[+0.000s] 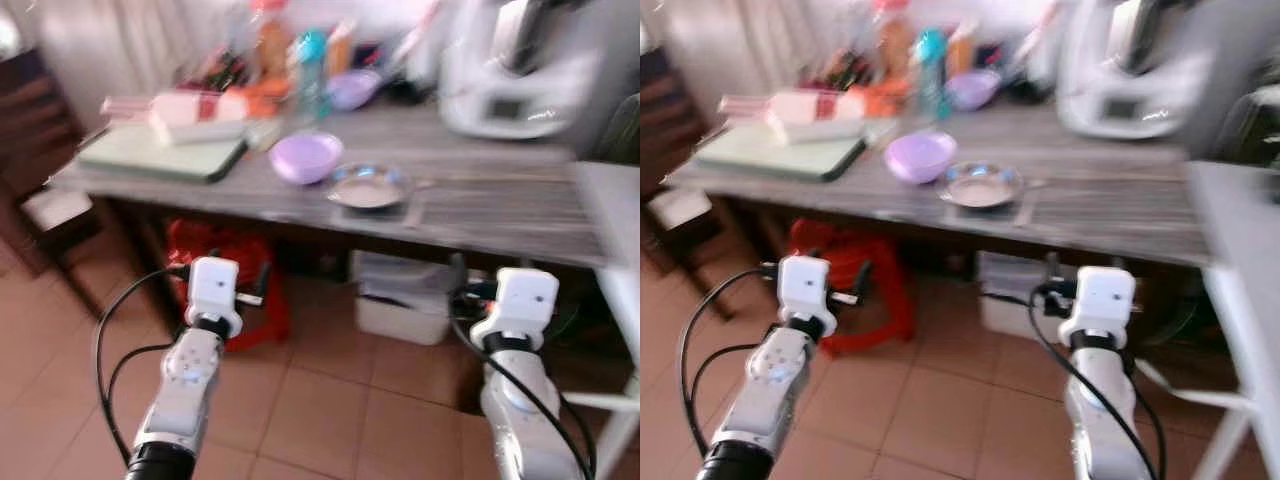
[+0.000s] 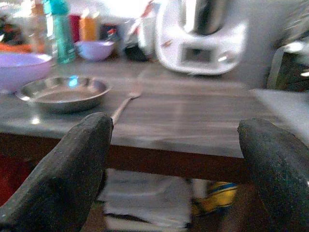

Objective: Setting the table

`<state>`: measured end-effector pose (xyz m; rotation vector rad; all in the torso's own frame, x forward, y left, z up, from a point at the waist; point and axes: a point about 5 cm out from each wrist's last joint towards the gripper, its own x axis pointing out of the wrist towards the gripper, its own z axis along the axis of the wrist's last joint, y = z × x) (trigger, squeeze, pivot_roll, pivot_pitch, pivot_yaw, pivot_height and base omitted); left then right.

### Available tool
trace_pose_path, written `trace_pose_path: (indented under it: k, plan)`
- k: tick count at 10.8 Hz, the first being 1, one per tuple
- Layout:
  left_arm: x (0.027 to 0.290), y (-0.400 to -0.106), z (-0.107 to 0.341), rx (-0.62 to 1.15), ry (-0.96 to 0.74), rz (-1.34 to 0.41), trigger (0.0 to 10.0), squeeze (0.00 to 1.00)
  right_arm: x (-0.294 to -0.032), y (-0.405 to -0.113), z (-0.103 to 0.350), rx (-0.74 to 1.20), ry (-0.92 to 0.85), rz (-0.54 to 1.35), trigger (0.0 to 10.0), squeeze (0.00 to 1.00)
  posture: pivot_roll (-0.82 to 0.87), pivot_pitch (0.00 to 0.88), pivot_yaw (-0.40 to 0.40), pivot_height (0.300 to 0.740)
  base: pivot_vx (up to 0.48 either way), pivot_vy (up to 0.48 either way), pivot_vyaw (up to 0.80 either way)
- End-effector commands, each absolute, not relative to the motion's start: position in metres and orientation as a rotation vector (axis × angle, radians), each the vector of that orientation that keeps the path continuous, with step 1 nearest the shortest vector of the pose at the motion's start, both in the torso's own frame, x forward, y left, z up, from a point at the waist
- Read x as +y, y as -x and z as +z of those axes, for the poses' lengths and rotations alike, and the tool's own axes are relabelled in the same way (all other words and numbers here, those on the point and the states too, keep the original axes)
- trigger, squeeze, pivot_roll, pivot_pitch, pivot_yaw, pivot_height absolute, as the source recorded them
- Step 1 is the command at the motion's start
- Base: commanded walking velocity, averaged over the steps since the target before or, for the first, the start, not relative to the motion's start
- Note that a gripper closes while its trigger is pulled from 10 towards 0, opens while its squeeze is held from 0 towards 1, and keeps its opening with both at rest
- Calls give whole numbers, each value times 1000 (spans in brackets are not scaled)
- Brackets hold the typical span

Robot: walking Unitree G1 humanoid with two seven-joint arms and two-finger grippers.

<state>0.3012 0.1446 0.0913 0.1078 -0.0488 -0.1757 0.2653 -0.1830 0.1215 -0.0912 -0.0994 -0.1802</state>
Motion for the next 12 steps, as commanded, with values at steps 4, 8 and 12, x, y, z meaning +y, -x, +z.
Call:
trace_pose_path:
  k: [4, 8, 12]
  plan:
    - [144, -303, 95, -65, -116, -235, 10000, 0, -177, -267, 123, -108, 79, -161, 10000, 0, -35, 0, 14, 740, 0, 0, 0]
    - [139, -304, 99, -75, -83, -275, 10000, 0, -177, -270, 123, -105, 70, -164, 10000, 0, -30, 0, 16, 740, 0, -63, 0]
    - [138, -304, 99, -73, -77, -291, 10000, 0, -178, -270, 121, -100, 69, -169, 10000, 0, -33, 0, 20, 740, 0, -347, 0]
